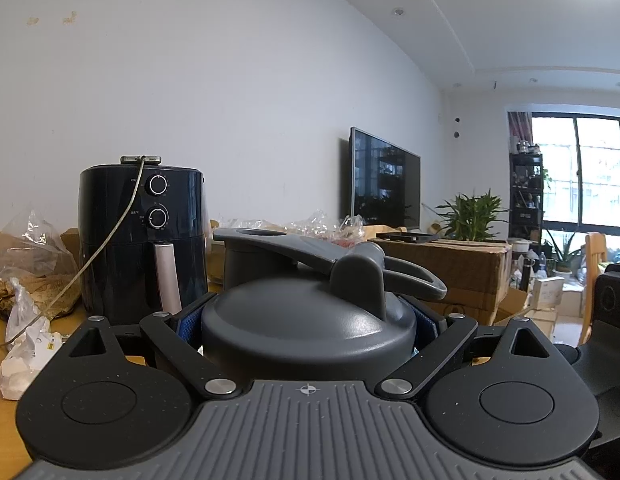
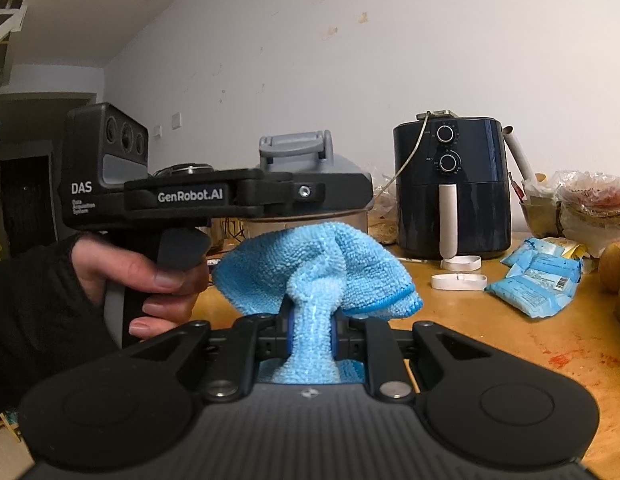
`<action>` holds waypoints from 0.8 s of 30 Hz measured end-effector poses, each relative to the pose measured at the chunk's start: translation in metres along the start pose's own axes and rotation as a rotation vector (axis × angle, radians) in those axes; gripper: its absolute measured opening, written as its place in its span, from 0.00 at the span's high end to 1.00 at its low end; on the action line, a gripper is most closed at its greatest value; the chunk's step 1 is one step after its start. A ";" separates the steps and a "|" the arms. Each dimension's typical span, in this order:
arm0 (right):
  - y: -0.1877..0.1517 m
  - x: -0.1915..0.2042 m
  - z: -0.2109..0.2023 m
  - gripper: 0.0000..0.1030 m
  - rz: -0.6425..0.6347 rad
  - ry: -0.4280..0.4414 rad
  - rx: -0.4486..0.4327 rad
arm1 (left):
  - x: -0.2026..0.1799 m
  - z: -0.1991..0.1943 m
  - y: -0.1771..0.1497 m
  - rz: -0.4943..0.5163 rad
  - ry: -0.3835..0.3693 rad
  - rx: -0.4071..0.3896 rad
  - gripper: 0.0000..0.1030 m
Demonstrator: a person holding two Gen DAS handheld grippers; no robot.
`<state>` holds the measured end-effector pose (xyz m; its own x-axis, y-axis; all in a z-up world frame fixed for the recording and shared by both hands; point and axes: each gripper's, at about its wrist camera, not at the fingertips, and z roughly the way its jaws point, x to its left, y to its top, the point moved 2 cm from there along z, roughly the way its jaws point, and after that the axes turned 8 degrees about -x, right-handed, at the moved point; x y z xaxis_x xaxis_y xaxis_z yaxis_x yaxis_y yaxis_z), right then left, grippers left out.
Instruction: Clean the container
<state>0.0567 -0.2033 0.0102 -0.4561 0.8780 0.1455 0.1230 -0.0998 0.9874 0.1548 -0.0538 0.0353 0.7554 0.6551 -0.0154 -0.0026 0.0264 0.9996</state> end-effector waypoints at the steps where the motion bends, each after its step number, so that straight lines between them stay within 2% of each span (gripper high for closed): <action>1: 0.001 0.000 0.000 0.90 0.000 -0.002 0.005 | 0.000 0.000 0.000 0.000 0.000 -0.001 0.08; 12: -0.002 0.005 0.005 0.91 -0.037 -0.014 0.077 | 0.000 -0.001 0.000 -0.002 0.000 -0.001 0.08; 24: -0.029 0.000 0.016 0.91 -0.020 -0.015 0.189 | 0.001 0.000 0.000 -0.001 0.000 -0.001 0.08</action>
<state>0.0671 -0.1935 -0.0196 -0.4474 0.8857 0.1236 0.2778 0.0063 0.9606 0.1552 -0.0531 0.0350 0.7554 0.6550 -0.0164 -0.0026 0.0280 0.9996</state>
